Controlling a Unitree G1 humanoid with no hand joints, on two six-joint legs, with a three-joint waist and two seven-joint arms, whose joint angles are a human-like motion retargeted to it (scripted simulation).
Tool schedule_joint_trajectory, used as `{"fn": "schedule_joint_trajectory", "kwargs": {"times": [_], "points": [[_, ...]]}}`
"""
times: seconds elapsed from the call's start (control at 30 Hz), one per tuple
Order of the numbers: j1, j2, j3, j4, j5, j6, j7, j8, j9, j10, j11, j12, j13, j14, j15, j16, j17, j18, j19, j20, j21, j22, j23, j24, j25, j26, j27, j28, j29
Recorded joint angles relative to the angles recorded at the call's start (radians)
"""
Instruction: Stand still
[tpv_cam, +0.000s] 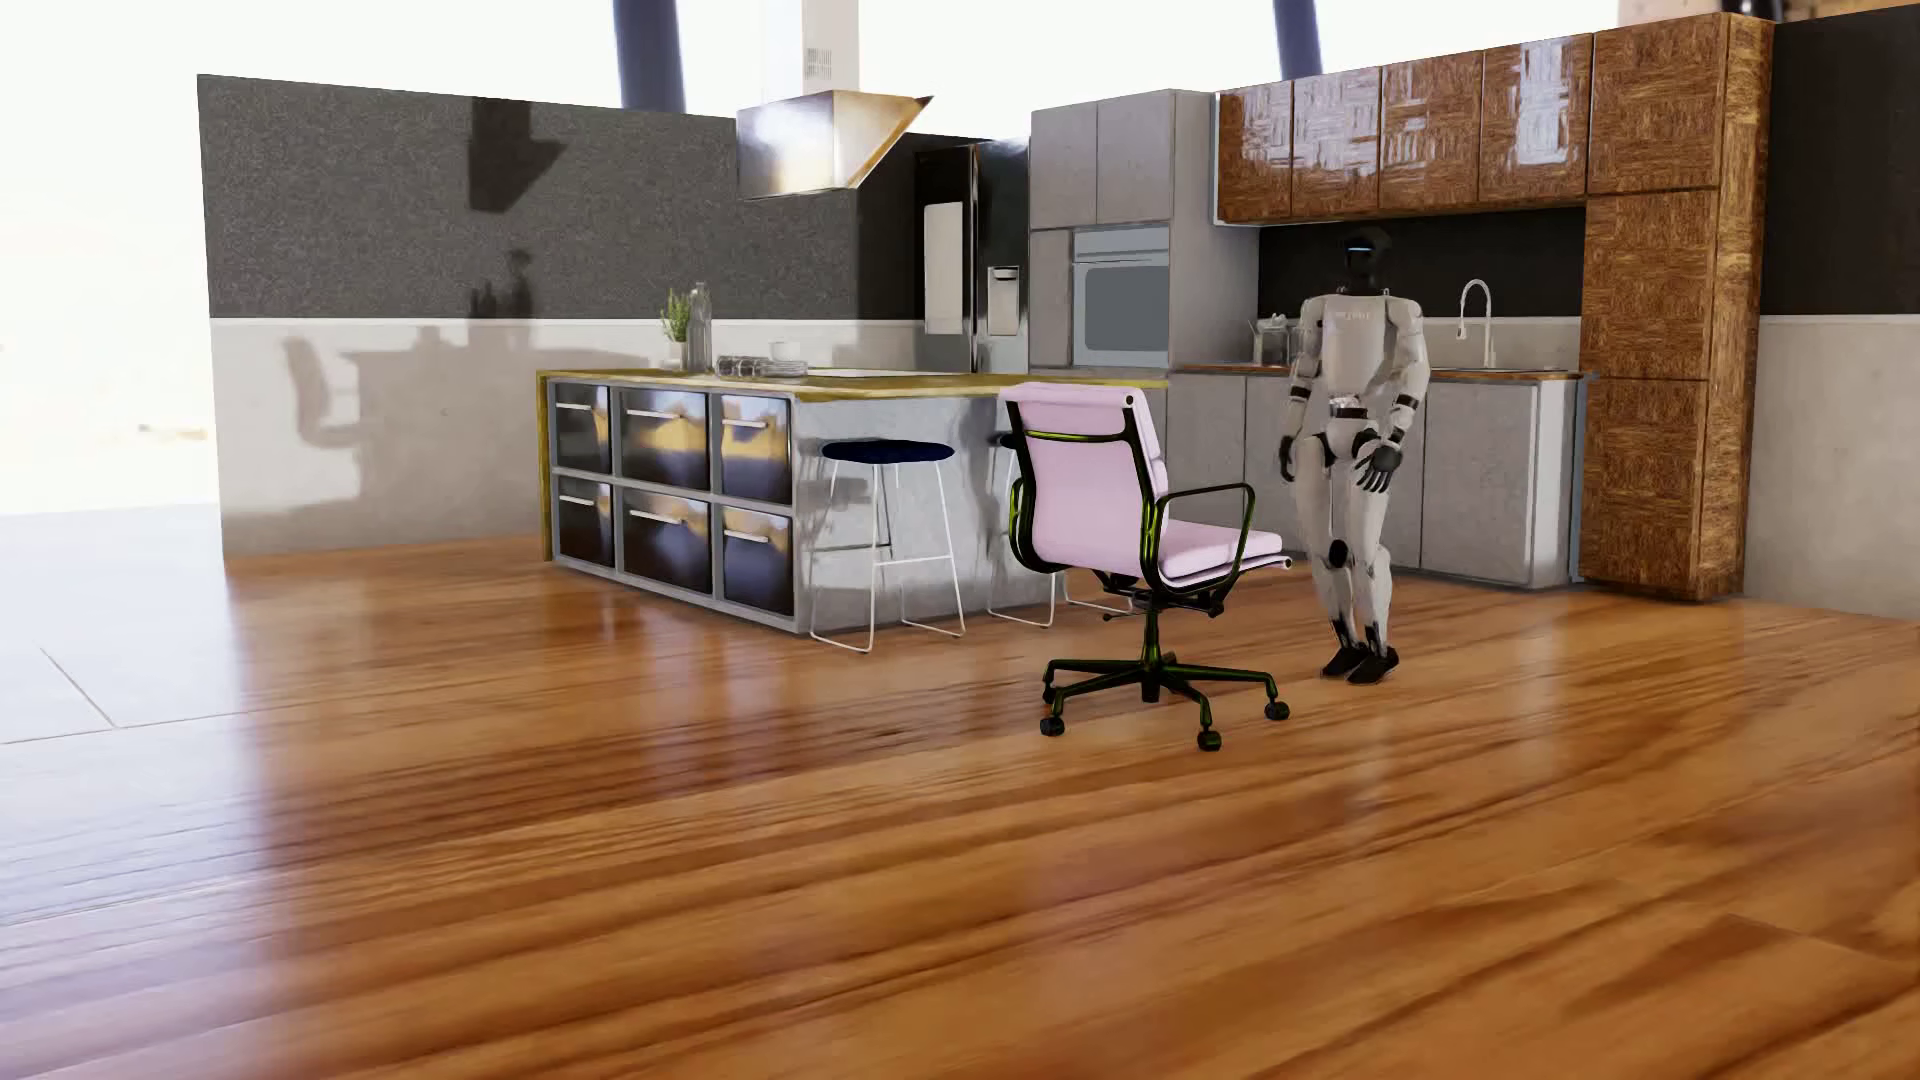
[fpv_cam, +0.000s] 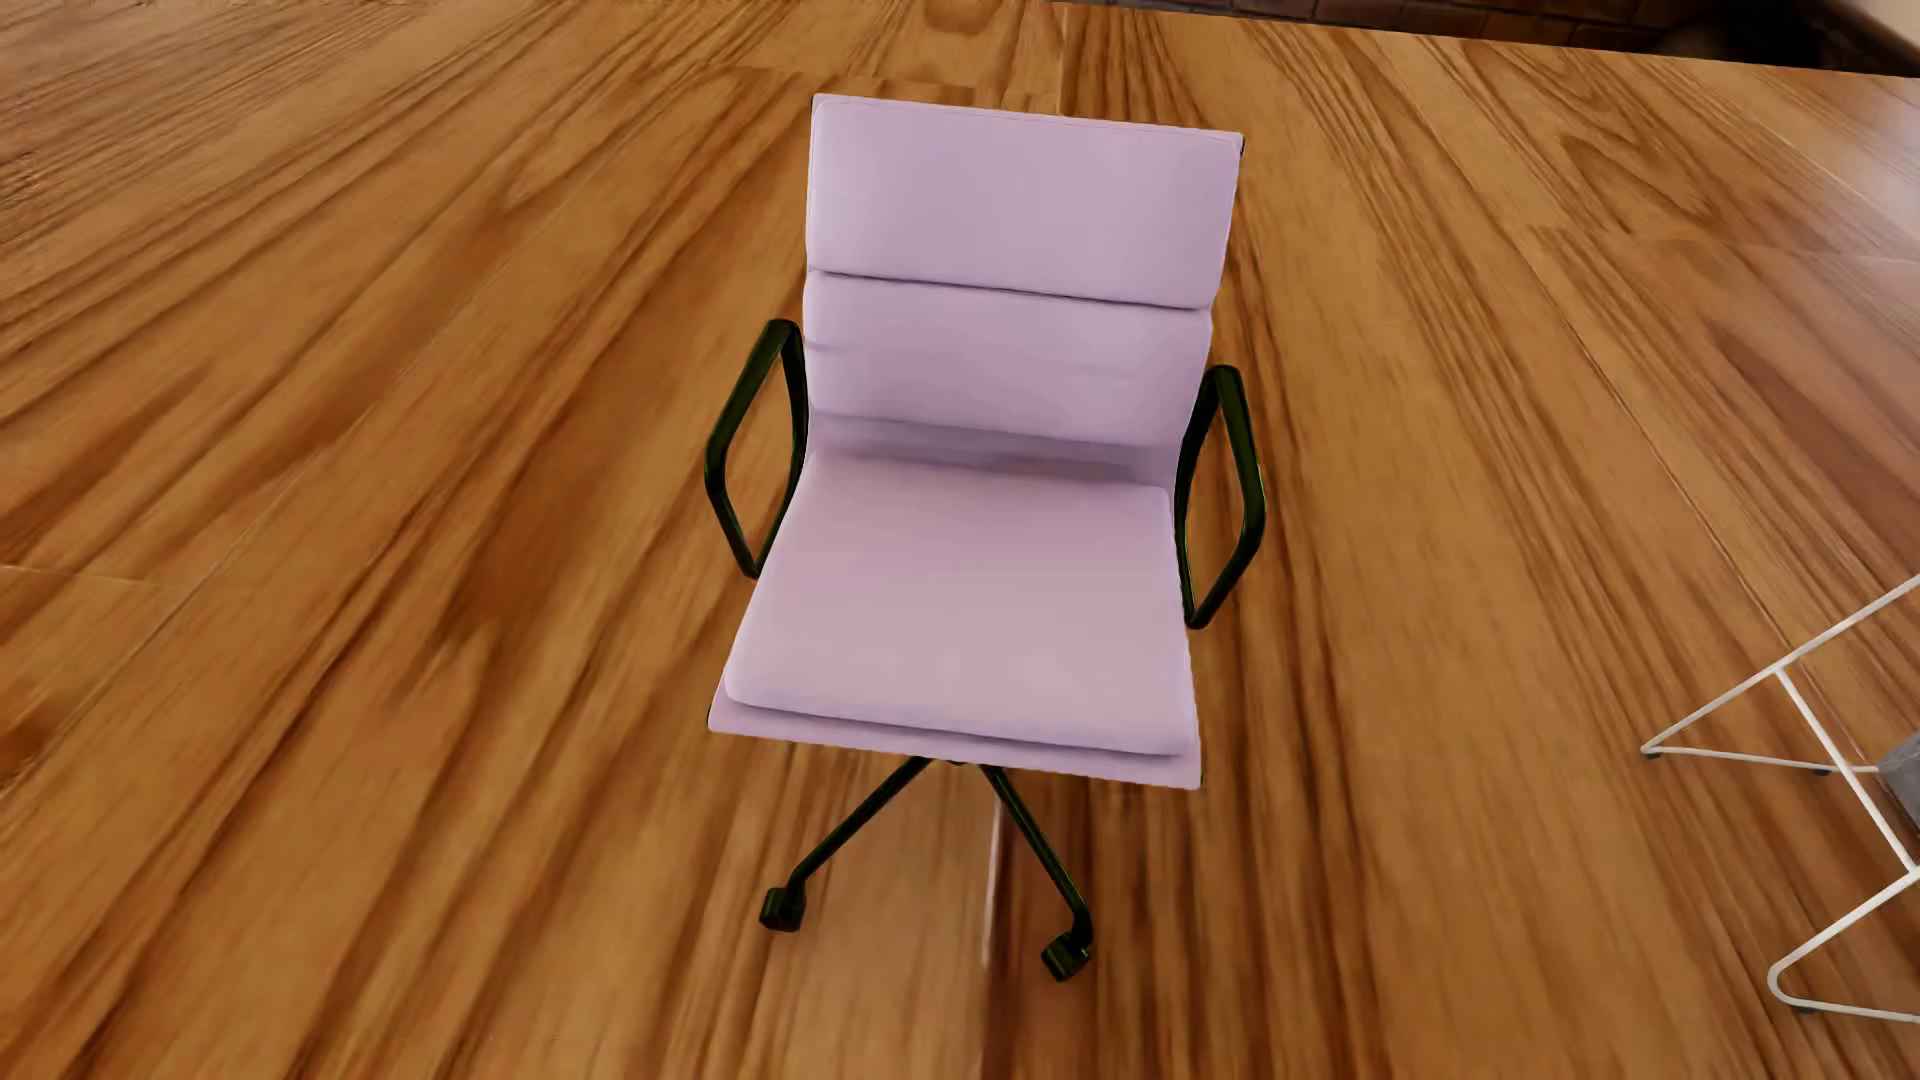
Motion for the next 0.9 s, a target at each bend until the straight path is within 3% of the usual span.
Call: {"fn": "schedule_joint_trajectory", "kwargs": {"times": [0.9], "points": [[0.012, -0.006, 0.023, 0.021, 0.016, 0.004, 0.0, 0.0, -0.019, -0.027, -0.013, 0.025, 0.01, -0.012, -0.001, -0.001, 0.014, 0.0, 0.0, 0.065, -0.032, -0.009, 0.019, 0.0, 0.0, 0.0, 0.0, 0.0, 0.0]]}}
